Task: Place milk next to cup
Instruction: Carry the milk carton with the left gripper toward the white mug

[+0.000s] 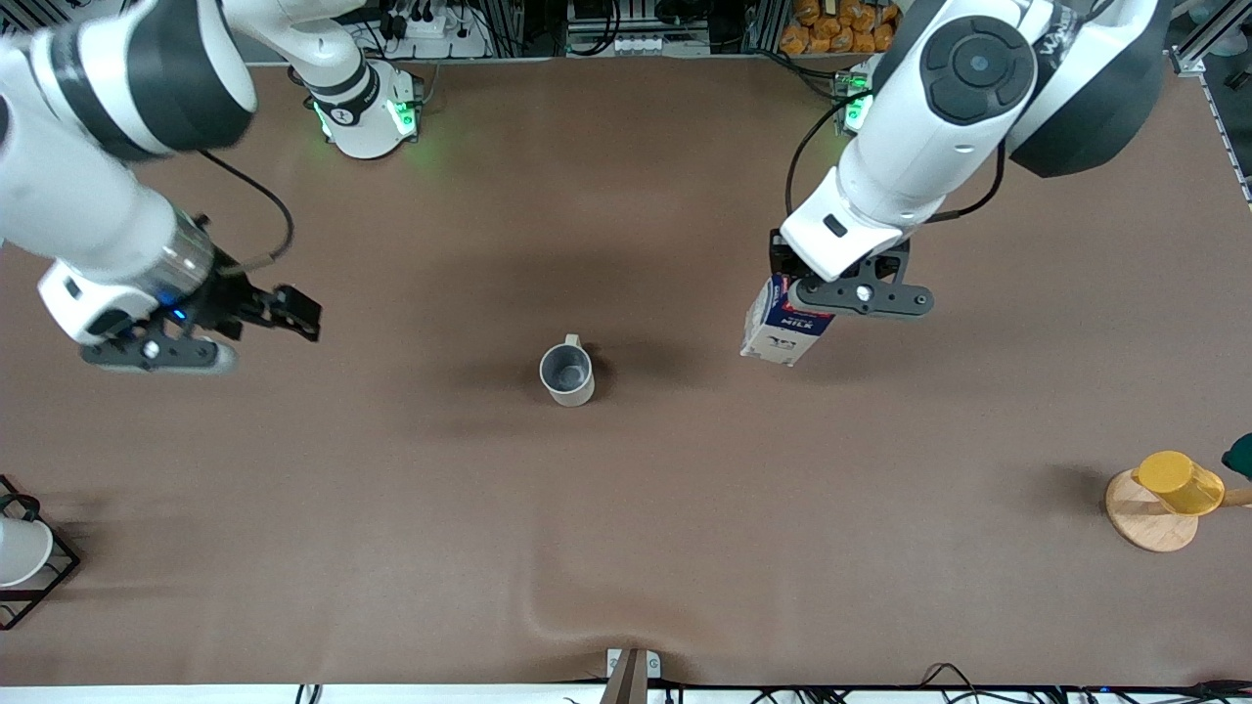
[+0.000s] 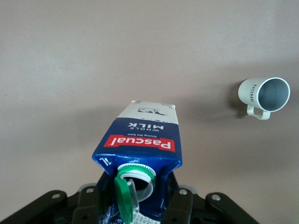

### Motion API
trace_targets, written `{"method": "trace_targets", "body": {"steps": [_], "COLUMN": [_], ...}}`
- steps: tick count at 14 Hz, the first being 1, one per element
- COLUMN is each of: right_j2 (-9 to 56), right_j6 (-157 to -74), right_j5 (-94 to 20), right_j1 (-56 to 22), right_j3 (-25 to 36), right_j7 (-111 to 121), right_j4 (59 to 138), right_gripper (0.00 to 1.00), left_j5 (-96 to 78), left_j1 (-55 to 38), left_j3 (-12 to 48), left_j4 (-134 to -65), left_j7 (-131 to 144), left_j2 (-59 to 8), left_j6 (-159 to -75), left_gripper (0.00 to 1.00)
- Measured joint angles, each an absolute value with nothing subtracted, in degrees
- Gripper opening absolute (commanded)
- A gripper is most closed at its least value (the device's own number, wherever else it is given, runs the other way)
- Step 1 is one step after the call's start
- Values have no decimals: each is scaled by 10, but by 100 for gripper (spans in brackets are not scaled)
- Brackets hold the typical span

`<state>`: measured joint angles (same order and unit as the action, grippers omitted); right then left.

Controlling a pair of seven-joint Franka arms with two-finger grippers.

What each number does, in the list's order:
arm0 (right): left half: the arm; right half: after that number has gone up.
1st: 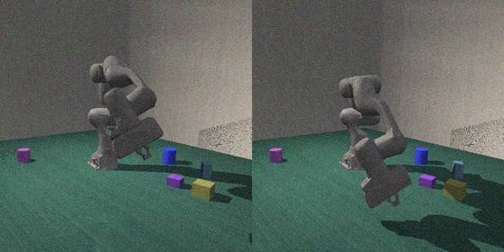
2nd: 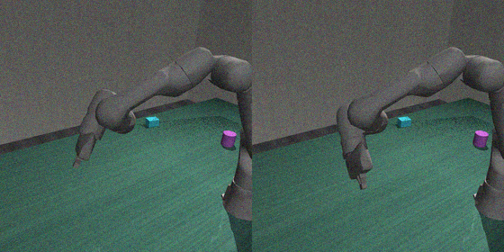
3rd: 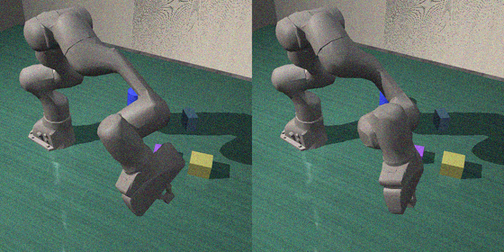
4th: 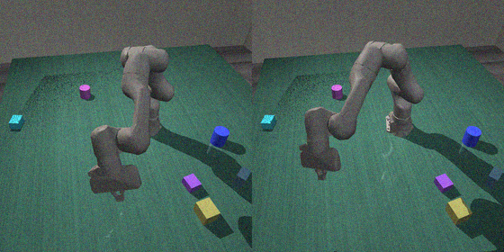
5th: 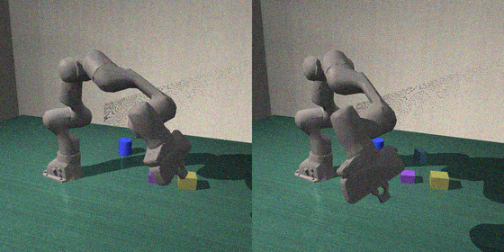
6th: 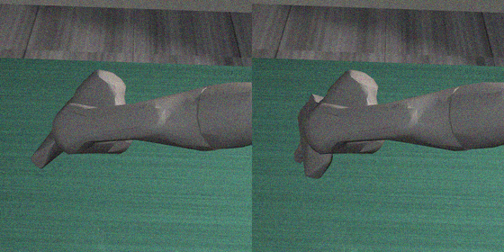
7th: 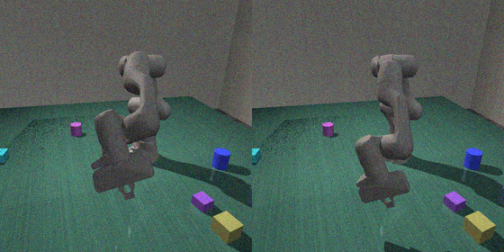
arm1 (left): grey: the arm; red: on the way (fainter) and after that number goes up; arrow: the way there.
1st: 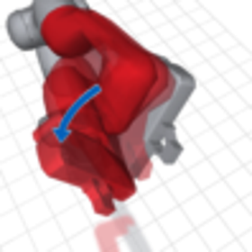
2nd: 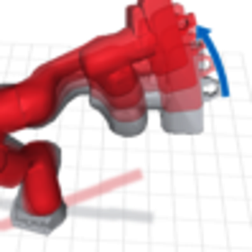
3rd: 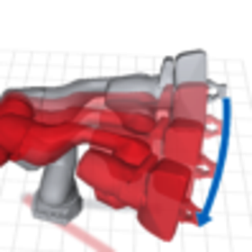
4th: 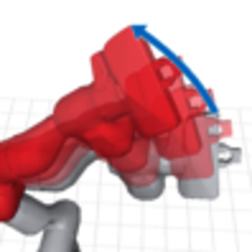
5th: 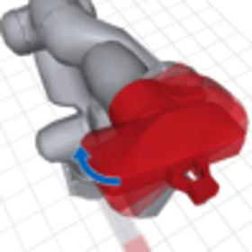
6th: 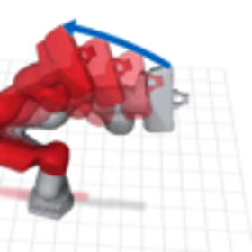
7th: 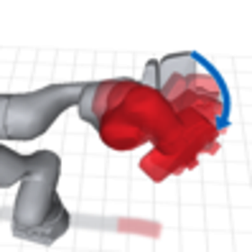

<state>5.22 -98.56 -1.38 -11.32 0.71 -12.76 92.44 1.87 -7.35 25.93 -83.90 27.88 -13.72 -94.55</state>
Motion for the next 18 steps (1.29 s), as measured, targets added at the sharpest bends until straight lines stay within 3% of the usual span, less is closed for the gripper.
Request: {"method": "trace_targets", "body": {"steps": [3,7,12,18], "right_j2": [-14,-55,-60,-31], "right_j6": [-948,-893,-862,-881], "right_j5": [-13,-13,-13,-14], "right_j1": [-87,-26,25,29], "right_j3": [7,9,22,15], "right_j7": [-81,-14,23,25], "right_j4": [967,966,907,905], "right_gripper": [100,100,100,100], "left_j5": [18,17,17,17], "left_j1": [-84,-140,-202,-260], "left_j3": [271,273,274,274], "left_j4": [-839,-839,-839,-838], "left_j7": [319,397,468,566], "left_j2": [-138,-160,-187,-212], "left_j6": [-946,-946,-948,-1005], "left_gripper": [11,11,11,11]}}
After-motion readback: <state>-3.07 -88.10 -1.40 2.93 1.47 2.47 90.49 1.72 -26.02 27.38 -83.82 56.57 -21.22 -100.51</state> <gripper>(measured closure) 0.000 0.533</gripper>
